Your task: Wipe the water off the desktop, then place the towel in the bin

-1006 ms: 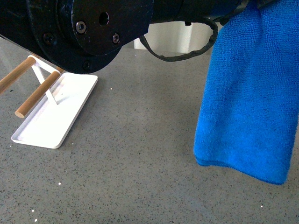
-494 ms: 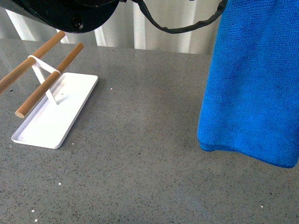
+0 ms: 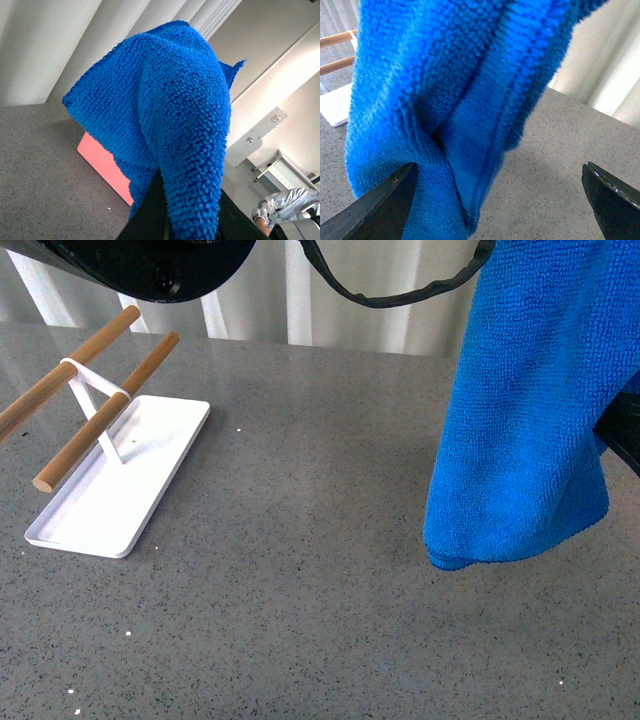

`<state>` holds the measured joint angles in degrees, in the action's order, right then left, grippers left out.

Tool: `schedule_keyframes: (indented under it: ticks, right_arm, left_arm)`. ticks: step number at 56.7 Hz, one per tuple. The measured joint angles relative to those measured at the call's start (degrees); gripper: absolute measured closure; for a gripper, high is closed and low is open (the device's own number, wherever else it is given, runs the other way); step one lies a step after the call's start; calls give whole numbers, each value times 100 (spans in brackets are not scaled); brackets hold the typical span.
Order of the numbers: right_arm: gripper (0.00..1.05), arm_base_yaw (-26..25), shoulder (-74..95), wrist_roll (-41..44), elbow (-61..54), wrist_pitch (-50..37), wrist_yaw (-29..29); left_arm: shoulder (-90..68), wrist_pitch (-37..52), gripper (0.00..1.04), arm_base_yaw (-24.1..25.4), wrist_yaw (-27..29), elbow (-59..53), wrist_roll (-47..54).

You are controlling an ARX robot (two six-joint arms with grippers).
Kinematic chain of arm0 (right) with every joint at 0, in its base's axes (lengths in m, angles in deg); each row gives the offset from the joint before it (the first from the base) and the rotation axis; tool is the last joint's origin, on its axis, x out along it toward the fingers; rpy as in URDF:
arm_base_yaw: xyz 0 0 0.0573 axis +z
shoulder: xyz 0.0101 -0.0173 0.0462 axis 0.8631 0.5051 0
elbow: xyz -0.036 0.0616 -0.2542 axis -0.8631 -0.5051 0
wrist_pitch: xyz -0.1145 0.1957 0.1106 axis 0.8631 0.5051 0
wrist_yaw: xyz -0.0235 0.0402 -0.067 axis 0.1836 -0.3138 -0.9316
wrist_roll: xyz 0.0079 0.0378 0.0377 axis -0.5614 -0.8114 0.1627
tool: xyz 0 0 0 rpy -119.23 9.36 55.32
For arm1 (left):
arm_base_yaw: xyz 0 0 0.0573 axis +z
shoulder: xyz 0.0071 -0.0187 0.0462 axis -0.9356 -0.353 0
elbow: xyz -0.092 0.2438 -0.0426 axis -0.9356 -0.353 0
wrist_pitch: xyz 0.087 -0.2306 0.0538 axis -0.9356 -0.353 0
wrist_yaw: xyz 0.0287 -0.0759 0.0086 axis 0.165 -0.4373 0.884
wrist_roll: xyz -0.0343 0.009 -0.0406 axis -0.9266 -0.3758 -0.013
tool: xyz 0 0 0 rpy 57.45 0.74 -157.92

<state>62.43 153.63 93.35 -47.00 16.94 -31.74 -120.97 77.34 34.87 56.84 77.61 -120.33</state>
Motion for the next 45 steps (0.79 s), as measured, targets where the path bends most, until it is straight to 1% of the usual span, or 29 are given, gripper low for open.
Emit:
schedule_keyframes:
  ticks: [10, 18, 27, 32, 33, 34, 37, 41, 43, 45]
  right_arm:
    - [7, 271, 302, 35, 271, -59, -28]
    - [7, 343, 372, 17, 376, -79, -109]
    - [27, 356, 422, 0, 396, -107, -166]
    - [41, 356, 450, -2, 396, -107, -205]
    - [41, 356, 450, -2, 396, -107, -208]
    - [46, 356, 450, -4, 396, -107, -210]
    - [51, 356, 450, -2, 396, -107, -214]
    - [62, 354, 450, -2, 396, -105, -229]
    - [65, 354, 450, -2, 396, -105, -229]
    - [70, 354, 450, -2, 396, -105, -236]
  left_arm:
    - [46, 0, 98, -57, -4, -22, 2]
    - [59, 0, 98, -57, 2, -28, 0]
    - [59, -9, 98, -57, 11, -46, 7]
    - [59, -24, 98, -66, 11, -46, 13]
    - [59, -33, 98, -70, 13, -46, 24]
    - [59, -37, 98, -72, 13, -46, 24]
    - [59, -48, 98, -76, 15, -46, 28]
    - [59, -55, 98, -81, 31, -46, 39]
    - [59, -55, 98, -83, 48, -50, 39]
    - [59, -63, 98, -85, 50, -52, 42]
